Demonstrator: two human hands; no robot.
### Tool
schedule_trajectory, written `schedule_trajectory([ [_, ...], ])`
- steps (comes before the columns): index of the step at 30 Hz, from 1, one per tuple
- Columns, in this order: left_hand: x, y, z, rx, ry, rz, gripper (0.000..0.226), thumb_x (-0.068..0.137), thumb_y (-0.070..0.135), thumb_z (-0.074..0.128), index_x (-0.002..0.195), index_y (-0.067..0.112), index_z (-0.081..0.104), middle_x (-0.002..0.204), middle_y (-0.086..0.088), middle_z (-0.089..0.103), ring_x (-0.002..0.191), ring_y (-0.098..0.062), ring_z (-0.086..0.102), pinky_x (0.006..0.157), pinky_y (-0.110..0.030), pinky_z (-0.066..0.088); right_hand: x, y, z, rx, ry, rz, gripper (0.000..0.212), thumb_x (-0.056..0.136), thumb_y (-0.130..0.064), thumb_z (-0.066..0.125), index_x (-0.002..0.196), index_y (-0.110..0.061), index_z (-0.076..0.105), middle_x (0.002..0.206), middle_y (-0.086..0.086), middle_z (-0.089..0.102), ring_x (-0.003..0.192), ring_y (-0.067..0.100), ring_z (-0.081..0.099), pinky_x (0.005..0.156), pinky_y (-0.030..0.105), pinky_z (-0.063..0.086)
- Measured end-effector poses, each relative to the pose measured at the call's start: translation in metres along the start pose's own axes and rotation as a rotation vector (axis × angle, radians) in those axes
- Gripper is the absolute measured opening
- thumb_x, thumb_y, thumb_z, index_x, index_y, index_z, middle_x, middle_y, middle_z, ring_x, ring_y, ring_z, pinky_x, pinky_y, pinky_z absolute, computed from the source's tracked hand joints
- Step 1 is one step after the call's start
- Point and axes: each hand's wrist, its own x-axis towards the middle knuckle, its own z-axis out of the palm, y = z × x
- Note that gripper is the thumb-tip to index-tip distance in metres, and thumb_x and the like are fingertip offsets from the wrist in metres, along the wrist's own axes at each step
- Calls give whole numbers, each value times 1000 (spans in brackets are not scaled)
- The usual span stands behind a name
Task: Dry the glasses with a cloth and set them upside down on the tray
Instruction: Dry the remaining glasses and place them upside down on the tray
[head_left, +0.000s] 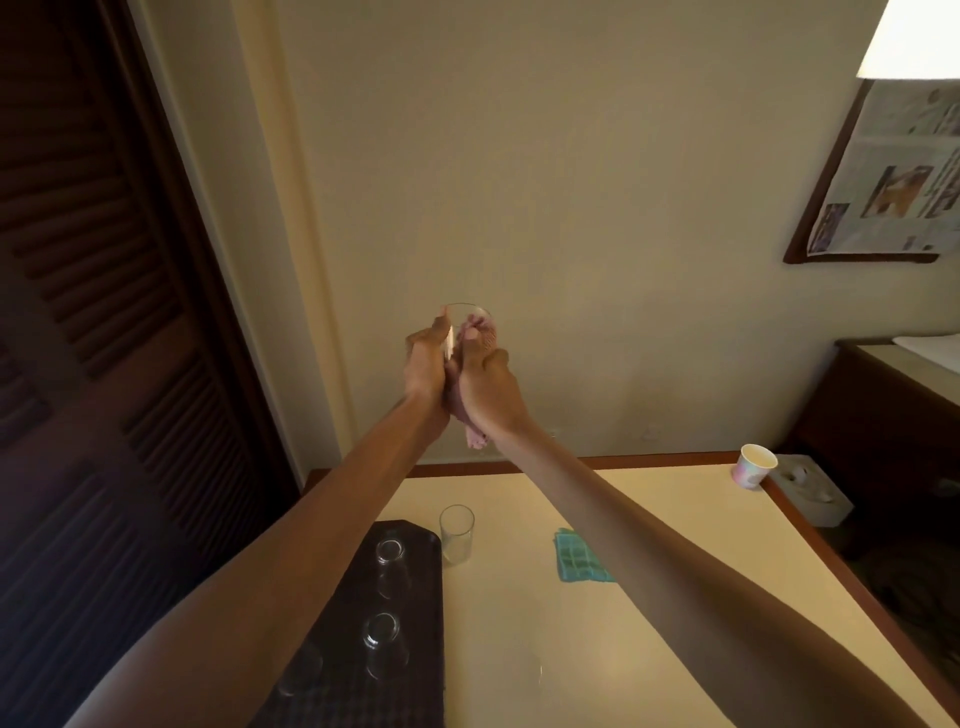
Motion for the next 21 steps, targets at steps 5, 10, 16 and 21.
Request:
schedule_trajectory([
  [5, -1, -5, 3, -27, -85, -61, 54, 108, 55, 39, 122, 15, 72, 118, -7, 77, 114, -23, 71, 83, -34, 57, 3, -1, -4, -184, 199, -423, 50, 103, -48, 42, 129, -5, 42, 115, 7, 60, 95, 17, 65, 70, 22, 55],
  [10, -5, -6, 5, 47, -125, -20, 78, 103, 71, 22, 113, 15, 75, 103, -16, 78, 92, -30, 76, 73, -40, 60, 15, -22, -16, 119, 104, 113, 68, 101, -62, 27, 125, -8, 58, 104, 6, 68, 81, 16, 66, 65, 26, 52],
  [16, 5, -9, 4, 39, -33, -25, 64, 94, 72, 49, 129, 22, 67, 116, -8, 76, 104, -19, 72, 71, -28, 52, 13, -14, -3, 255, 6, 373, 73, 103, -60, 17, 100, -9, 69, 90, 10, 72, 88, 25, 68, 89, 36, 55],
  [21, 21, -13, -8, -30, -23, -55, 84, 73, 81, 61, 126, 15, 65, 111, -12, 75, 100, -27, 75, 79, -38, 63, -5, 2, 4, 90, 10, -51, 51, 108, -46, 26, 102, -8, 59, 77, 1, 66, 60, 1, 66, 52, 16, 51],
])
